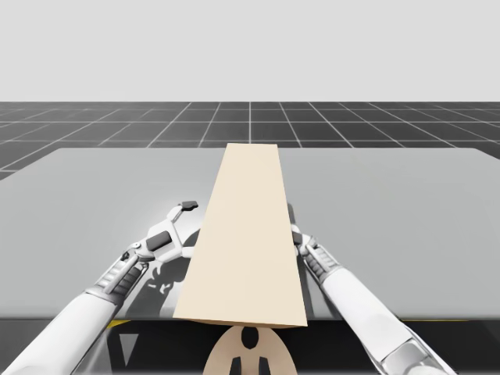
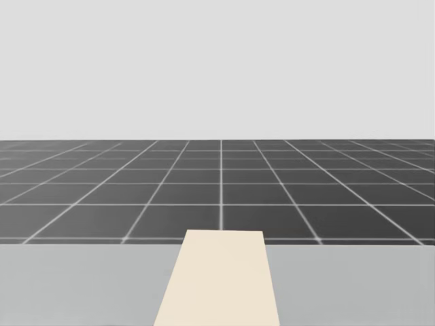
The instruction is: Retrieve the object from inside the box.
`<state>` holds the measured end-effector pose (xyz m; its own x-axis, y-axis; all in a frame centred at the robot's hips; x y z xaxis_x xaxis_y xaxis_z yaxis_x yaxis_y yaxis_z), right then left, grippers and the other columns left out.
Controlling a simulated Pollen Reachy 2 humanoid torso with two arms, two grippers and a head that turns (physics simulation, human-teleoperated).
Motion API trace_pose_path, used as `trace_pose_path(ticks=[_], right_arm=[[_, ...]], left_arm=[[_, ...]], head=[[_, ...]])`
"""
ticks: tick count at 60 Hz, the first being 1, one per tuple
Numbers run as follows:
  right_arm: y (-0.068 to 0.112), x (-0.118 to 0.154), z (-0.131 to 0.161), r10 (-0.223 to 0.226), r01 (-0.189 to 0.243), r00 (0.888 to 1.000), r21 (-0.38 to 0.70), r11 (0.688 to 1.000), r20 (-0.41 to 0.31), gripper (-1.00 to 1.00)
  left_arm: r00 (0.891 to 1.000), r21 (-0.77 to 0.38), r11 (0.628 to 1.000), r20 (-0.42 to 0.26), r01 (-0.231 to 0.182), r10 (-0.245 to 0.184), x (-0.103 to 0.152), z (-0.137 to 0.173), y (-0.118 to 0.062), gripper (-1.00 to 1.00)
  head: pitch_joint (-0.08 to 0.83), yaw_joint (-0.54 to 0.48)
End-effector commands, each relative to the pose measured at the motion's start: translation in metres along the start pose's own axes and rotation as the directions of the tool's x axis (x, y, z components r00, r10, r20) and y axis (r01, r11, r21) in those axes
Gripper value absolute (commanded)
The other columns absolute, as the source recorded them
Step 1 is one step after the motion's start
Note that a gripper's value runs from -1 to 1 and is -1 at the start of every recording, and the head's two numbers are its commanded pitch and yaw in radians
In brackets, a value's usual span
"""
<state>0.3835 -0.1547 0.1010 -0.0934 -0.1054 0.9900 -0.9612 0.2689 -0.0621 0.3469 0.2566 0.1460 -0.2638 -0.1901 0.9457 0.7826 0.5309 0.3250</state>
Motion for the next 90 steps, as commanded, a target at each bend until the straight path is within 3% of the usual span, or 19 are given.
trace_pose_path(ticks=[1,18,31,33,35,36,37,49,77,90], right_arm=[[-0.014,-0.012,-0.025,-0.018,0.020,1.000,0.107,0.994,-0.018,-1.00],[-0.016,-0.023,-0.075,-0.041,0.041,0.999,0.207,0.978,-0.006,-1.00],[0.010,-0.030,-0.106,-0.069,0.072,0.997,0.304,0.950,-0.023,-1.00],[0.015,-0.032,-0.107,-0.051,0.052,0.999,0.277,0.960,-0.011,-0.85],[0.017,-0.033,-0.107,-0.052,0.050,0.999,0.252,0.966,-0.001,-0.26],[0.018,-0.032,-0.106,-0.062,0.064,0.998,0.262,0.963,-0.013,0.71],[0.019,-0.031,-0.105,-0.071,0.073,0.997,0.259,0.963,-0.017,0.99],[0.025,-0.027,-0.082,-0.077,0.083,0.996,0.255,0.963,-0.037,1.00],[0.018,-0.008,0.044,0.003,0.005,0.997,0.109,0.994,-0.071,1.00],[0.013,0.007,0.086,0.043,-0.040,0.996,0.041,0.998,-0.078,1.00]], left_arm=[[1.000,0.002,1.000,0.002,0.004,-0.004,0.000,0.001,0.001,-1.00],[1.000,0.011,1.000,0.009,0.009,-0.009,0.001,0.003,0.003,-1.00],[1.000,0.017,1.000,0.013,0.010,-0.010,0.001,0.005,0.005,-1.00],[1.000,0.018,1.000,0.013,0.010,-0.010,0.001,0.005,0.006,-1.00],[1.000,0.017,1.000,0.013,0.010,-0.011,0.001,0.005,0.006,-1.00],[1.000,0.017,1.000,0.013,0.011,-0.011,0.001,0.005,0.005,-1.00],[1.000,0.017,1.000,0.013,0.011,-0.011,0.001,0.005,0.005,-1.00],[1.000,0.019,1.000,0.009,0.014,-0.014,0.000,0.005,0.006,-1.00],[1.000,0.024,1.000,0.008,0.014,-0.015,-0.001,0.004,0.007,-1.00],[1.000,0.025,1.000,0.007,0.016,-0.016,-0.001,0.004,0.006,-1.00]], head=[[0.052,0.02],[0.058,0.03],[0.060,0.04],[0.060,0.04],[0.059,0.04],[0.059,0.04],[0.058,0.04],[0.056,0.03],[0.049,0.03],[0.047,0.03]])
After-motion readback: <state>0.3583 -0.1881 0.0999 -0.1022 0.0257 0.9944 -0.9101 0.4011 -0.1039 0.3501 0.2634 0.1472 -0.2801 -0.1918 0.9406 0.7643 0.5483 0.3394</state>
